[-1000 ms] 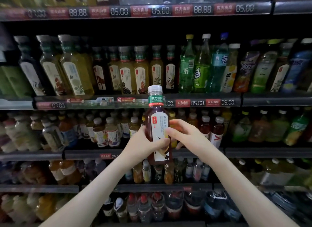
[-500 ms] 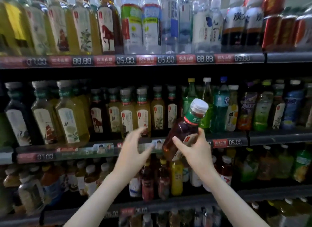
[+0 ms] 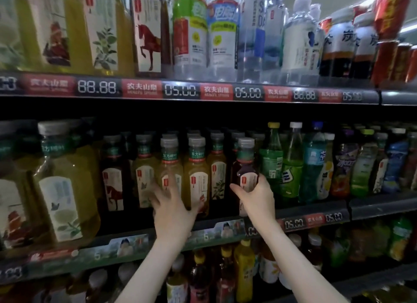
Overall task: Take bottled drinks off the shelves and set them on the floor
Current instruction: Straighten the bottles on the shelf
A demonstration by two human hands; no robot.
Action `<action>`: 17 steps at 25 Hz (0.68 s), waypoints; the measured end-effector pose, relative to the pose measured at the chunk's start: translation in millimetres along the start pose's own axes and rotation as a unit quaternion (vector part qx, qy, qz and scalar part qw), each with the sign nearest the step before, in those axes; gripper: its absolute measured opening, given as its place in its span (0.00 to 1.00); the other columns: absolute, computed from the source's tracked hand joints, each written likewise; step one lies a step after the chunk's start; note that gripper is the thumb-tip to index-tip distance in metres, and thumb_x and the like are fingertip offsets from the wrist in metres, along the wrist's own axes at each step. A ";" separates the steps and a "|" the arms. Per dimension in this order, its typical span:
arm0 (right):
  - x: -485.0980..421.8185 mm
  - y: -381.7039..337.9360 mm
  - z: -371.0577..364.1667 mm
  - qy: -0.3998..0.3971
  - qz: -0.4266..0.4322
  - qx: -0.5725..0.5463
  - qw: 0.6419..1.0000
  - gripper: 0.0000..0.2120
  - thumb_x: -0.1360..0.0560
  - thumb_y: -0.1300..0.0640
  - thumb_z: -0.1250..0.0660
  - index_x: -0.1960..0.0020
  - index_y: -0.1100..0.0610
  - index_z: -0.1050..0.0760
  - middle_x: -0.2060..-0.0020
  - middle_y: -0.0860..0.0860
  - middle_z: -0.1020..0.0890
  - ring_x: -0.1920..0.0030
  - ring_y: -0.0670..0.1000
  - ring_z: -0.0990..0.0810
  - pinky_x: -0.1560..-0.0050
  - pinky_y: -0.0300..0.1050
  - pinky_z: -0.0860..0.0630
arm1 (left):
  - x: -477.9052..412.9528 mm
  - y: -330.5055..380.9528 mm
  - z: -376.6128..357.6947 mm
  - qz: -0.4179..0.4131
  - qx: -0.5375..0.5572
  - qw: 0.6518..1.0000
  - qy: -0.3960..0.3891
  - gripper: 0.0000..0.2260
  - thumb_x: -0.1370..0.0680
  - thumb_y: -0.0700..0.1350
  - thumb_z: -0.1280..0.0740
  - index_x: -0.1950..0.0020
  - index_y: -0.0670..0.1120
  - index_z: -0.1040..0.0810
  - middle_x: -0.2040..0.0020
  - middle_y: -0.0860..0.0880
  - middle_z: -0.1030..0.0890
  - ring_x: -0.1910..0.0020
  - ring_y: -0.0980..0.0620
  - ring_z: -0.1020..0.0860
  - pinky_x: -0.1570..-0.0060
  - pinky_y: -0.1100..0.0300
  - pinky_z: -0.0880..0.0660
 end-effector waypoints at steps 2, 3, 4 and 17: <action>-1.8 -1.7 -9.6 0.005 0.017 0.070 0.997 0.39 0.30 0.43 0.27 0.28 0.60 0.38 0.35 0.56 0.29 0.34 0.56 0.30 0.38 0.51 0.28 | -0.6 -1.6 -2.3 -0.002 -0.013 1.000 0.014 0.53 0.29 0.65 0.33 0.31 0.58 0.78 0.24 0.39 0.59 0.27 0.32 0.49 0.36 0.42 0.32; -0.8 -2.8 -11.5 0.018 0.037 0.124 0.991 0.41 0.30 0.43 0.28 0.27 0.61 0.40 0.35 0.57 0.31 0.34 0.57 0.33 0.37 0.51 0.30 | -0.8 -2.1 -3.3 -0.004 -0.016 1.000 0.017 0.53 0.29 0.65 0.34 0.31 0.58 0.79 0.25 0.39 0.59 0.27 0.33 0.49 0.36 0.43 0.32; 0.8 -4.1 -12.6 0.029 0.058 0.171 0.983 0.43 0.29 0.42 0.28 0.25 0.62 0.44 0.35 0.58 0.33 0.34 0.57 0.35 0.36 0.51 0.32 | -0.7 -2.3 -3.7 -0.006 -0.019 1.000 0.019 0.52 0.29 0.65 0.34 0.31 0.57 0.79 0.25 0.40 0.59 0.27 0.33 0.48 0.36 0.43 0.32; -1.0 -7.5 -9.8 0.024 0.046 0.186 0.981 0.44 0.25 0.49 0.31 0.22 0.59 0.56 0.29 0.60 0.39 0.28 0.59 0.40 0.34 0.53 0.33 | 12.9 2.6 -10.5 -0.064 -0.047 0.992 0.093 0.46 0.28 0.60 0.31 0.22 0.51 0.58 0.26 0.31 0.48 0.30 0.29 0.41 0.38 0.34 0.36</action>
Point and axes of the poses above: each hand's wrist, its own x-axis away from the middle knuckle, its own z-axis out of the back of the hand, y = z × x, the point moved 4 cm from there along -x, towards the middle knuckle
